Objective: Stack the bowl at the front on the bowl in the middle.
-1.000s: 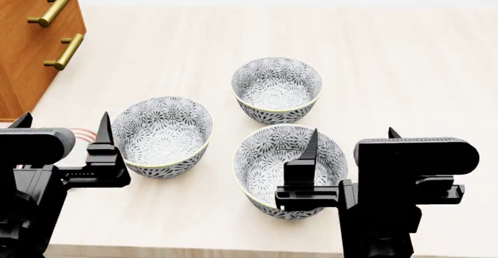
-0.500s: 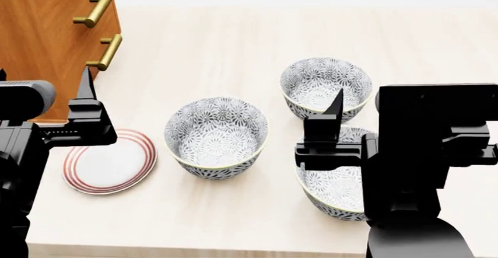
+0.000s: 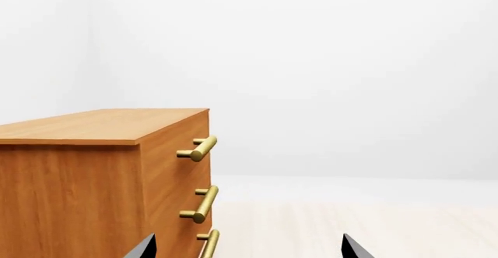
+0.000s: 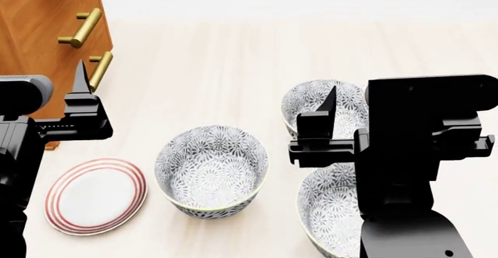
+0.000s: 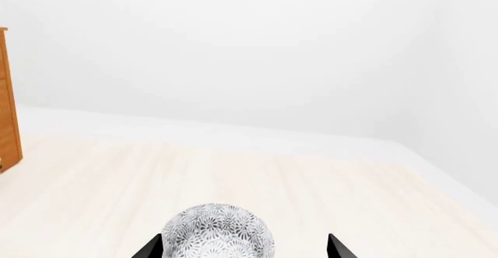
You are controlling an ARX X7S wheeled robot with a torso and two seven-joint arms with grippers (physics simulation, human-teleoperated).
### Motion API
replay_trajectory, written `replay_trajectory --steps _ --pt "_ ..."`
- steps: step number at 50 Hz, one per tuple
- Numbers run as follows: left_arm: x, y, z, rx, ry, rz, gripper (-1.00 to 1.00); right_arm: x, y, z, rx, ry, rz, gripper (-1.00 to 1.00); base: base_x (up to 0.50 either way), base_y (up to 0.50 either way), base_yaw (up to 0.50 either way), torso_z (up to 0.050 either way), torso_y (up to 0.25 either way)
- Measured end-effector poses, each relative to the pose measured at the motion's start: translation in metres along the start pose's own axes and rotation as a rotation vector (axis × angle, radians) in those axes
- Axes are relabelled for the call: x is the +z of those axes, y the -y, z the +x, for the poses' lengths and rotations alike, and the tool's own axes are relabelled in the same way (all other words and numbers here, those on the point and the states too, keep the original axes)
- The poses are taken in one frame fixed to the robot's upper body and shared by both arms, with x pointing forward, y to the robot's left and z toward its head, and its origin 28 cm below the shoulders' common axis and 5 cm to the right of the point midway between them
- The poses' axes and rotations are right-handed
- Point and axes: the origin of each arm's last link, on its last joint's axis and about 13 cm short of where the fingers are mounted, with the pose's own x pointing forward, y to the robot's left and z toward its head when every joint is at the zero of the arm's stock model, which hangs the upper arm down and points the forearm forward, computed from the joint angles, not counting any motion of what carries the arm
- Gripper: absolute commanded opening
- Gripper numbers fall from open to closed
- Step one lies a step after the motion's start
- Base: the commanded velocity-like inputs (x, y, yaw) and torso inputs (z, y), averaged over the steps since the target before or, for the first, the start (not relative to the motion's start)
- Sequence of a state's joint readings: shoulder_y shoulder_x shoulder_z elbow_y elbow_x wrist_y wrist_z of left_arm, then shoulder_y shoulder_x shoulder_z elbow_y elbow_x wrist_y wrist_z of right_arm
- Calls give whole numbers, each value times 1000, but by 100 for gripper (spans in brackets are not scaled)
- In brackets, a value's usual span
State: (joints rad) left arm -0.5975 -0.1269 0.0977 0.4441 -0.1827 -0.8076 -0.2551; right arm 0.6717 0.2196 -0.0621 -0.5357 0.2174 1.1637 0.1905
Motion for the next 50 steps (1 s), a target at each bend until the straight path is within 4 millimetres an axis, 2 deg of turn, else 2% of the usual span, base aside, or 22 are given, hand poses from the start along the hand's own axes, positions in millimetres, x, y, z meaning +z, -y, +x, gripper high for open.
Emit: replay_trajectory --steps 27,50 --pt "-1 0 1 5 5 7 100 1 -1 1 17 -4 -20 100 500 0 0 0 1" --pt "1 1 0 -1 3 11 100 6 2 11 -57 -87 -1 100 0 0 0 0 0"
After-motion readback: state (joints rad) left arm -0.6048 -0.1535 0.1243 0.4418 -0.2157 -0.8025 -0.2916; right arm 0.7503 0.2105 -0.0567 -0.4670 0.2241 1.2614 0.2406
